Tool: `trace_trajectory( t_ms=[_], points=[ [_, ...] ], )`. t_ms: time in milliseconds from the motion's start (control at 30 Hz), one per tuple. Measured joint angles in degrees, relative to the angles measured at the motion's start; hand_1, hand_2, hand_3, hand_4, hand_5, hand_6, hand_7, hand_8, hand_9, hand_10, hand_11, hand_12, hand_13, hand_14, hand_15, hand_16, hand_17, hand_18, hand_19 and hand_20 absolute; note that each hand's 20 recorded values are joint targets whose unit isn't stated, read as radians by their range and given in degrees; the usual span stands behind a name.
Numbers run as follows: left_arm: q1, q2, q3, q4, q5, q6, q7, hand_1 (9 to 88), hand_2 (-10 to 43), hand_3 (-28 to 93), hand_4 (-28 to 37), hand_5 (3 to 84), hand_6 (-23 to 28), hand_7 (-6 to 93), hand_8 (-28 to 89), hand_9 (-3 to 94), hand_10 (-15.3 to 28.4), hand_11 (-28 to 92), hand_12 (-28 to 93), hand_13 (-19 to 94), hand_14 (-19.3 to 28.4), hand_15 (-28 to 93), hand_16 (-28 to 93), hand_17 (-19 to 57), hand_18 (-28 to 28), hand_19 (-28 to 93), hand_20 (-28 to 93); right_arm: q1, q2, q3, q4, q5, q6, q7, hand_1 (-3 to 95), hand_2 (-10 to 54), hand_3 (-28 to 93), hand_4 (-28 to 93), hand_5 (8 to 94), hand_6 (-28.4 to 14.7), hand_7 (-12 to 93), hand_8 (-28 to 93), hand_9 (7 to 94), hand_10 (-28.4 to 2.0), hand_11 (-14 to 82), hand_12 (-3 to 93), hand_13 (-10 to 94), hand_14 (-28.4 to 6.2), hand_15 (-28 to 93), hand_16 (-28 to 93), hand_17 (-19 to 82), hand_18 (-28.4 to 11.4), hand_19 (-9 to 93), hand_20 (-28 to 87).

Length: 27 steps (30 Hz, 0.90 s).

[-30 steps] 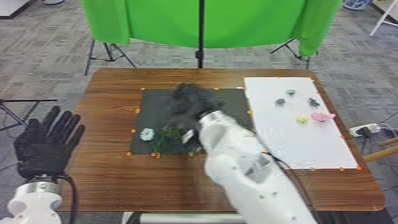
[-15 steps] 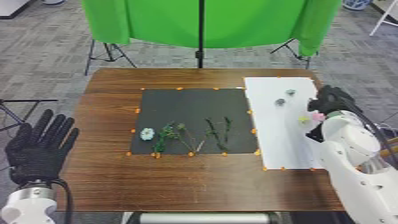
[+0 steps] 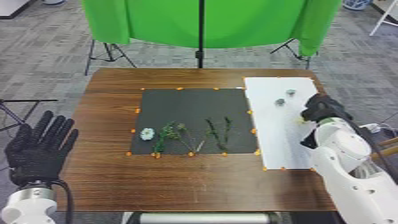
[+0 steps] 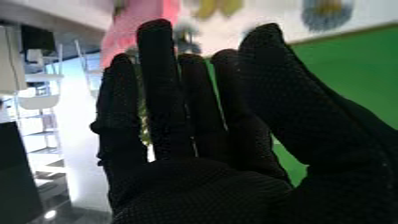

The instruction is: Arrange flowers

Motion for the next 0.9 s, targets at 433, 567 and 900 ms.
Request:
trace_trajectory(
  t_ms=[433,567,900],
  points=[
    [0.52,-0.26,0.05,-0.17,-0.1,0.04,-0.03,23.1,13.5,80,-28.3,41.4,7.7,11.7,-10,36.9,13.7,16,9,30,12.2,17,-2,-5.1,12.1,30,12,1.27,-0.57,-3.4,4.58,-0.7,6.2,0.27,63.4,-9.5,63,-28,79.5,0.0,24,2,77.3,-10.3,6.7,24.6,70,-7.4,31,42,30,-20.2,79,38],
    [0.59,-0.32,0.05,-0.2,-0.1,0.07,-0.11,23.2,13.7,79,-28.3,41.4,7.7,11.8,-11,36.9,13.7,16,9,30,12.2,17,-2,-5.1,12.1,29,12,0.48,-0.51,-4.35,4.14,-1.11,8.74,0.19,63.7,-9.5,64,-28,80.0,-0.3,24,3,78.2,-10.2,5.5,25.9,71,-7.1,31,42,30,-20.2,79,39],
    [0.87,-0.36,-0.07,-0.33,-0.1,0.06,-0.12,23.0,13.6,80,-28.3,41.3,7.7,11.9,-11,36.9,13.6,16,9,30,12.2,17,-2,-5.1,12.1,29,12,1.0,0.33,-9.53,-8.45,-1.0,10.93,-4.49,62.0,-9.5,68,-28,80.4,-1.0,24,4,76.4,-11.5,7.3,24.2,69,-8.0,36,43,30,-20.9,82,41]
  ],
)
